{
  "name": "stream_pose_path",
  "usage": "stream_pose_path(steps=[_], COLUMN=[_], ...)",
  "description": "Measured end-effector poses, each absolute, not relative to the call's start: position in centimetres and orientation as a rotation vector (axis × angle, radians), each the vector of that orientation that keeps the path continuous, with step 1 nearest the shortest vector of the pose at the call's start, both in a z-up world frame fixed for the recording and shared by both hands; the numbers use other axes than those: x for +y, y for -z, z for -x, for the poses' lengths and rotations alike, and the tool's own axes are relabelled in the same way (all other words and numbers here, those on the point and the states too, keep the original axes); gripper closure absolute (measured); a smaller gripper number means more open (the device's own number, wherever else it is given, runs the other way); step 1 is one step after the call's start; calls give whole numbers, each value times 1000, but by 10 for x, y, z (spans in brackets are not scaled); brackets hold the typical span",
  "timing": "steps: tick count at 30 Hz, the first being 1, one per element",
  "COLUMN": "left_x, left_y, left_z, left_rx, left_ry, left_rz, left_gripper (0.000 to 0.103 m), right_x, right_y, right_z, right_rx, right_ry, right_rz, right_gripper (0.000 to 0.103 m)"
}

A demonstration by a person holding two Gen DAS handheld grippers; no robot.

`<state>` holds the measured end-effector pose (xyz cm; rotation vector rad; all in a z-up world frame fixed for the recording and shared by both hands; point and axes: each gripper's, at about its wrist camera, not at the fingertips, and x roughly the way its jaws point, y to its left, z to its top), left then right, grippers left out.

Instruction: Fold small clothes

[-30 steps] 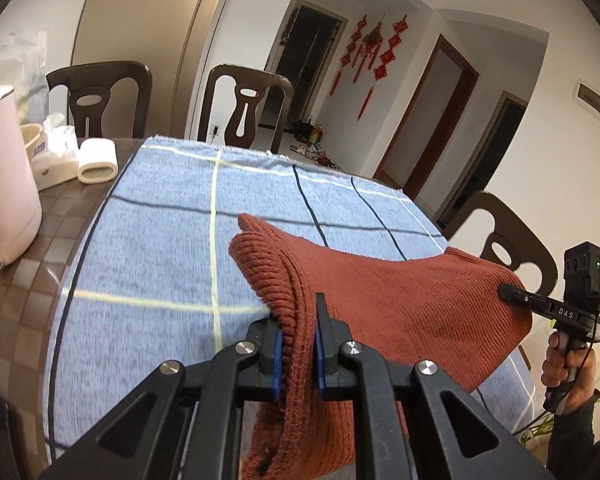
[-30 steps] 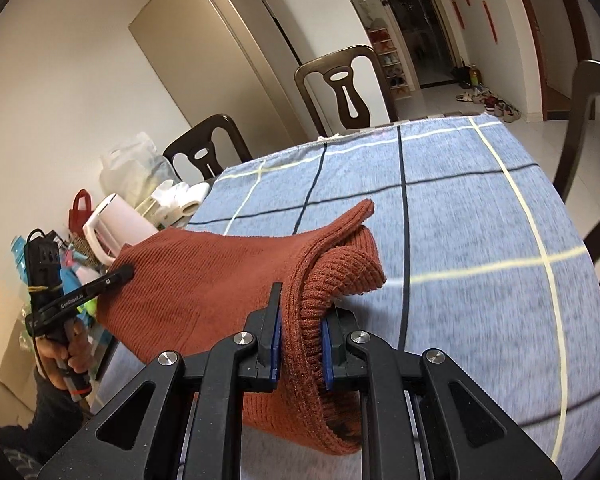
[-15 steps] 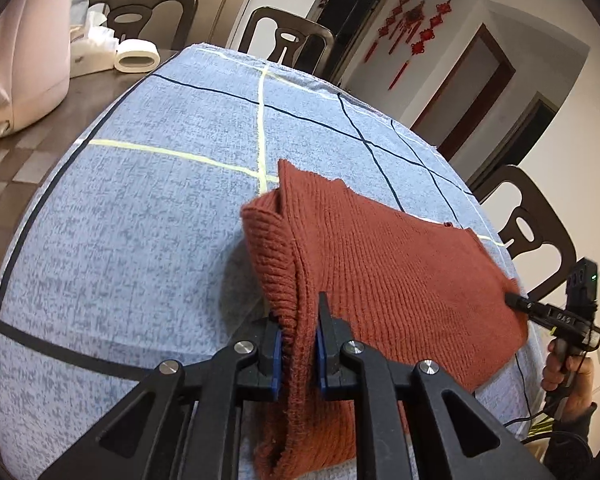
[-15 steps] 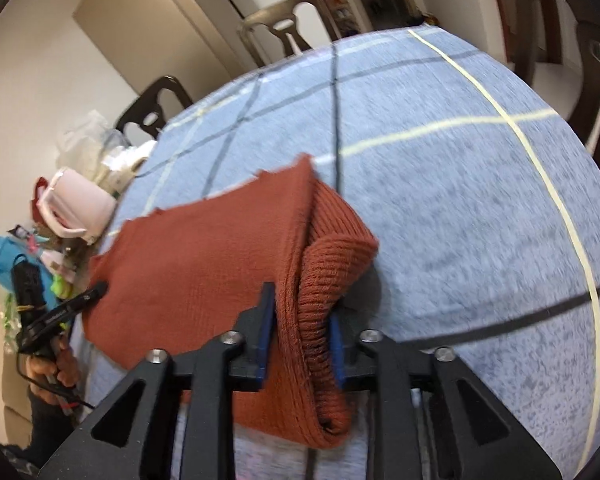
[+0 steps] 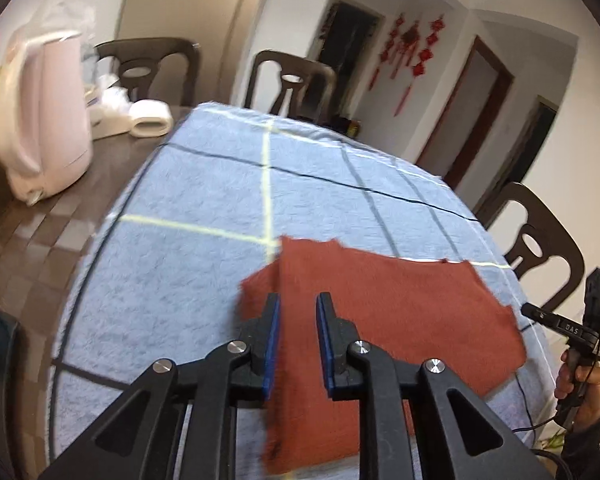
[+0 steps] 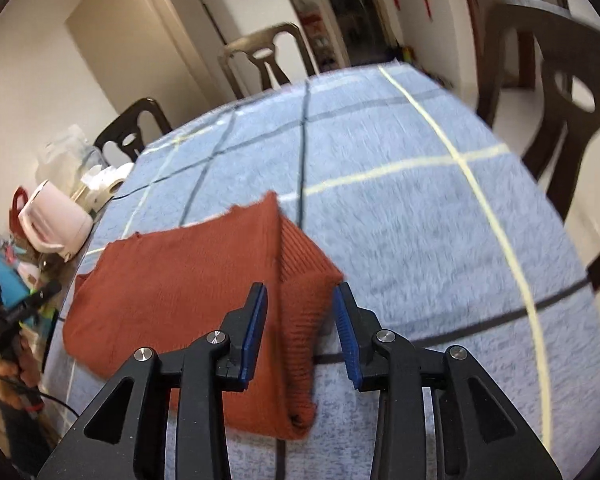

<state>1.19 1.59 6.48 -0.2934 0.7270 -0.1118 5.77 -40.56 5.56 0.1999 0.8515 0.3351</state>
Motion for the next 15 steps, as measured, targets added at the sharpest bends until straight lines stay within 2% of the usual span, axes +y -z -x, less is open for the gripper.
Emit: stream_pose_path(steps=[3,5,7,8,15], left_x=[-6,-16,-19,-18,-13], left_y=[-58,-45,-31,-23,-28], left_z=[-26,-38,-47,-51,-52], left_rx=[747,780,819,846,823], left_ry=[171,178,136,112,108], left_rz=[265,252,231,220,227], left_gripper=[80,80,80,80,80], right_x=[-384,-370,-361,-361,-367], right_y=[-60,-51,-39,-31,-38], right_z=[-59,-65,-74,-78,-82], right_rx=[836,858,881,901,885], right_ry=[-385,-409,-399,-383,-379], right_rz=[-144,-111,-79,-62,-93], right_gripper=[70,87,88,97,99])
